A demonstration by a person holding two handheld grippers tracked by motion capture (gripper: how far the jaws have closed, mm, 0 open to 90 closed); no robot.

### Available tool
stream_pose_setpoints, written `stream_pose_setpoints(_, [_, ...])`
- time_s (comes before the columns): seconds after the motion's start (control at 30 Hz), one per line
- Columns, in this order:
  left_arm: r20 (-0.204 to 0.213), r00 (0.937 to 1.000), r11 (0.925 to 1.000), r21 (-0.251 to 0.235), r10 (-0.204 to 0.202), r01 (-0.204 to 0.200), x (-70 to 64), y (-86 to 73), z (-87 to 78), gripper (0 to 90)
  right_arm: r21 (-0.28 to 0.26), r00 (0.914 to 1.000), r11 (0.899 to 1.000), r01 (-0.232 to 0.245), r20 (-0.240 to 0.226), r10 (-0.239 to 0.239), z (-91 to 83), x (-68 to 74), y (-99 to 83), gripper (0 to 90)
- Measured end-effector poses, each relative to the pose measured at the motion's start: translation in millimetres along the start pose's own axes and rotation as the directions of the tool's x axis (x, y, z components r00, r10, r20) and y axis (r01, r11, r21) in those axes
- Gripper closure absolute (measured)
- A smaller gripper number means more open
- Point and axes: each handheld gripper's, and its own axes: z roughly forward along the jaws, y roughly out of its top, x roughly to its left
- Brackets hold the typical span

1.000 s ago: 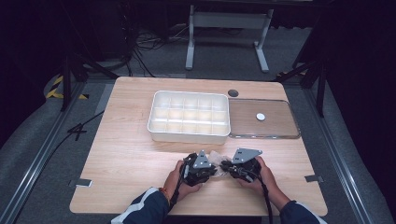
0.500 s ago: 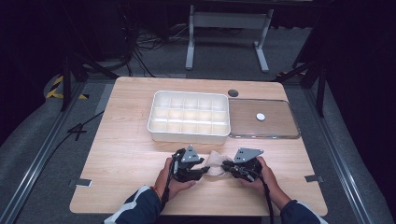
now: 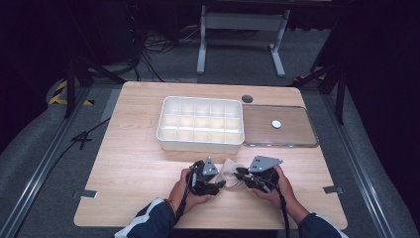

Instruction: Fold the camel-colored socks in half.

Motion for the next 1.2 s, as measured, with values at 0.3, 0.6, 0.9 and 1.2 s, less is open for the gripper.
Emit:
stream_pose_setpoints(0.3, [0.060, 0.9952, 0.9966, -0.027, -0.077, 0.078, 10.8, -0.8, -1.5, 47.6, 0.046, 0.9984, 0.998, -0.034, -0.043, 0.036, 11.2, -7.4, -5.7, 78.3])
stream_pose_setpoints(0.6, [0.021, 0.9921, 0.9914, -0.039, -0.124, 0.125, 11.9, 4.9, 3.8, 42.9, 0.041, 0.9986, 0.999, -0.022, -0.048, 0.024, 11.7, -7.3, -6.2, 78.3])
stream_pose_setpoints(0.9, [0.126, 0.9867, 0.9943, -0.018, -0.102, 0.105, 13.0, 6.6, 6.1, 68.7, 0.054, 0.9991, 0.999, -0.006, -0.041, 0.008, 12.4, -6.1, -4.1, 78.3])
stream_pose_setpoints(1.2, [0.153, 0.9831, 0.9882, -0.099, -0.101, 0.117, 11.9, 5.1, 0.7, 80.7, 0.088, 0.9992, 0.996, -0.006, -0.040, 0.009, 14.4, -6.4, 1.7, 79.9])
